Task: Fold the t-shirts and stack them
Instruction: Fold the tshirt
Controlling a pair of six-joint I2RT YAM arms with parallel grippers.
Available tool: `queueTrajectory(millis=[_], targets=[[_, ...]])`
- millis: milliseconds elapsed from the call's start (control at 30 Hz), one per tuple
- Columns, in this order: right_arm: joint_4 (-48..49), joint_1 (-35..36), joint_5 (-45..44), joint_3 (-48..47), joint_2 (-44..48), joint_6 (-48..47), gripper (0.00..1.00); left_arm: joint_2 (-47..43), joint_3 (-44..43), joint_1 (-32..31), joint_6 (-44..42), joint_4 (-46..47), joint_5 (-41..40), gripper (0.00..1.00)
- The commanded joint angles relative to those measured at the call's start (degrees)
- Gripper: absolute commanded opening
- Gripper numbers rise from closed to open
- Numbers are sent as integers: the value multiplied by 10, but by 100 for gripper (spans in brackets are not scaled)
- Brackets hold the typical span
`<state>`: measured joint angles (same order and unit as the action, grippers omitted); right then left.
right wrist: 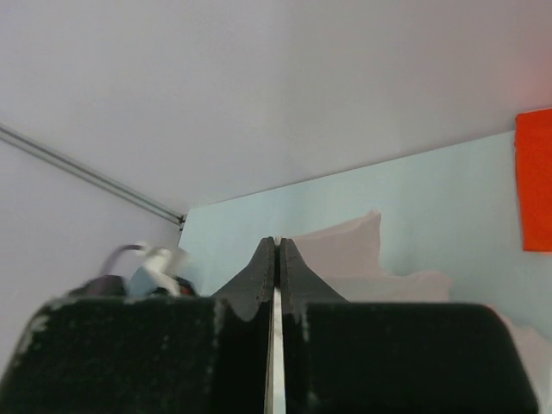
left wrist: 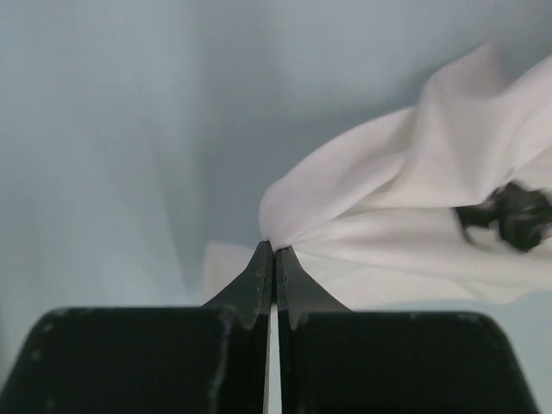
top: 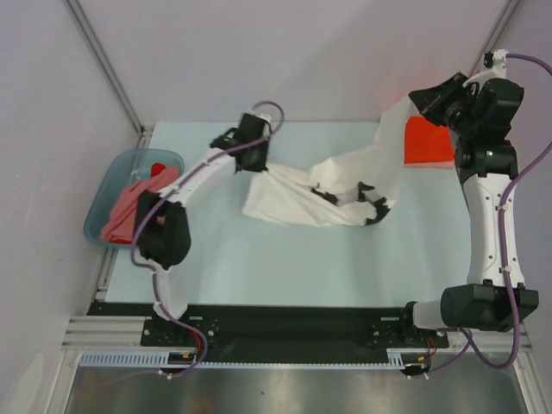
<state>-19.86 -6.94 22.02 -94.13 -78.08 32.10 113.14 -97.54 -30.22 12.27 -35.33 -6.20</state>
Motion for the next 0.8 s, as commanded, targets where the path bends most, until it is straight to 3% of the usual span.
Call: queueTrajectory(millis=[0, 133, 267, 300, 333, 400, 433, 467, 500, 667, 767], targets=[[39, 7, 18, -43, -21, 30, 0, -143, -28, 26, -33, 1, -47, 0], [11, 22, 38, -47, -21, 34, 0, -252, 81, 25, 3, 33, -44, 1], [-36, 28, 62, 30, 41, 49, 0, -380, 327, 24, 97, 58, -3, 0], [-47, 28, 66, 86, 76, 51, 0, -403, 366, 24, 112, 55, -1, 0], [-81, 32, 71, 110, 97, 53, 0, -429, 402, 24, 125, 50, -1, 4], [-126, 33, 73, 181, 135, 46, 0, -490, 484, 24, 149, 33, 0, 23], [-174, 36, 66, 207, 178, 45, 0, -506, 502, 24, 154, 28, 0, 47], [-189, 36, 65, 233, 199, 42, 0, -534, 524, 24, 160, 24, 2, 56], [-206, 36, 62, 270, 222, 30, 0, -542, 529, 25, 160, 22, 3, 65], [-316, 22, 7, 339, 289, 8, 0, -513, 447, 30, 101, 53, -2, 70], [-337, 9, -1, 371, 286, 8, 0, -426, 368, 58, 66, 74, 30, 70]])
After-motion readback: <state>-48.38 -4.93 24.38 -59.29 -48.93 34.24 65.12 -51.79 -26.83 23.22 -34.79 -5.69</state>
